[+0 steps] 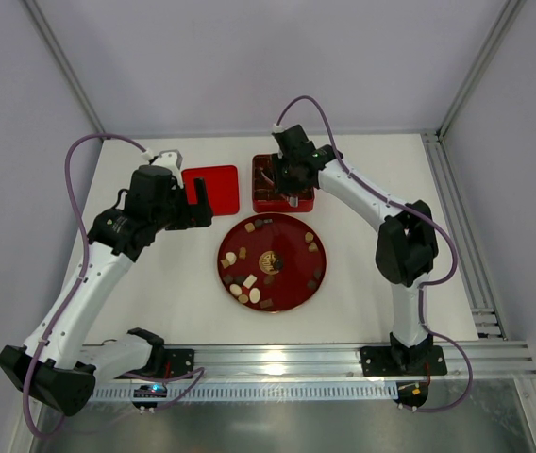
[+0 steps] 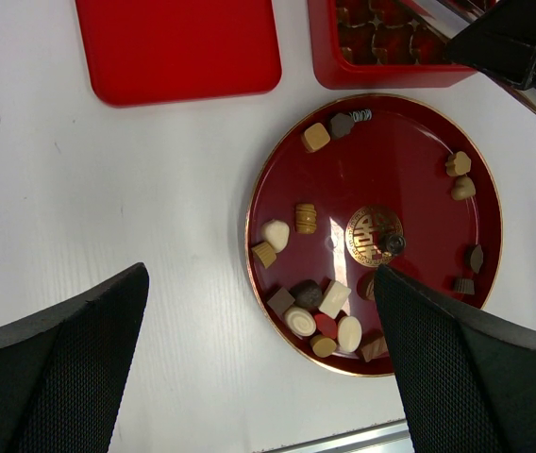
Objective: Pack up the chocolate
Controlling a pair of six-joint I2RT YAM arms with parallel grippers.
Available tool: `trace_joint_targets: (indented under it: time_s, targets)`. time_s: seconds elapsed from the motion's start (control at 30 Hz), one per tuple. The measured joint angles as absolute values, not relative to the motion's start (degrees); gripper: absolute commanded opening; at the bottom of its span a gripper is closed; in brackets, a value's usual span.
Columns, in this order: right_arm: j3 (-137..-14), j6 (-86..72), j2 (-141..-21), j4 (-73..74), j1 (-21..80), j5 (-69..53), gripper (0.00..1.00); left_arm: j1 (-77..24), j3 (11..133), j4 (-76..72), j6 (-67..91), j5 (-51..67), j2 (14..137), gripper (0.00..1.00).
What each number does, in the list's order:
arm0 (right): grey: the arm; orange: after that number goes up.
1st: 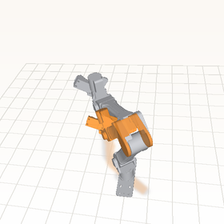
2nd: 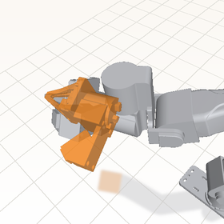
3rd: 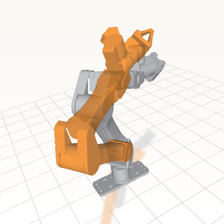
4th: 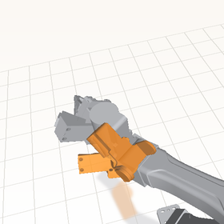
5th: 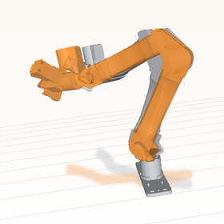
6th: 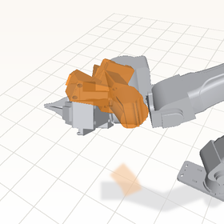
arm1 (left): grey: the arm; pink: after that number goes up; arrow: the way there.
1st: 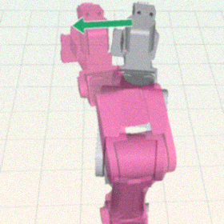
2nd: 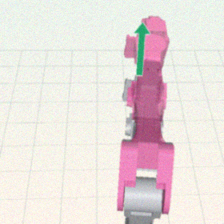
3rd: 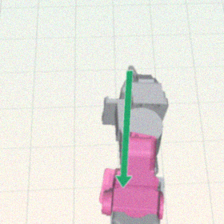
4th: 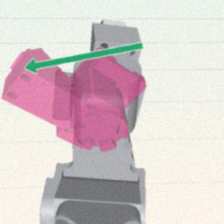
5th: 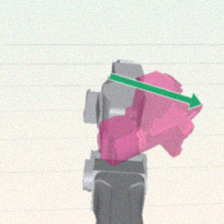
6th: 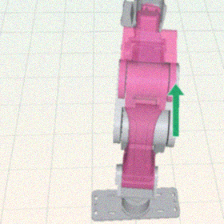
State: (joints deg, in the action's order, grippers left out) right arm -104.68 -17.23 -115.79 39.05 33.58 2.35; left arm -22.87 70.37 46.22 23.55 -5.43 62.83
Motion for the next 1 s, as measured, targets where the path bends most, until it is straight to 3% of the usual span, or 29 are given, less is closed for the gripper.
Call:
trace_joint_targets:
  time_s: [0.73,1.0]
  targets:
    - [-108.4,-16.8,-115.5,39.9,33.6,2.6,0.4,-22.9,70.4,46.2,23.6,-5.4,62.8,1.0]
    - [-94.0,-17.1,-100.6,39.1,35.5,3.9,0.4,-22.9,70.4,46.2,23.6,-5.4,62.6,1.0]
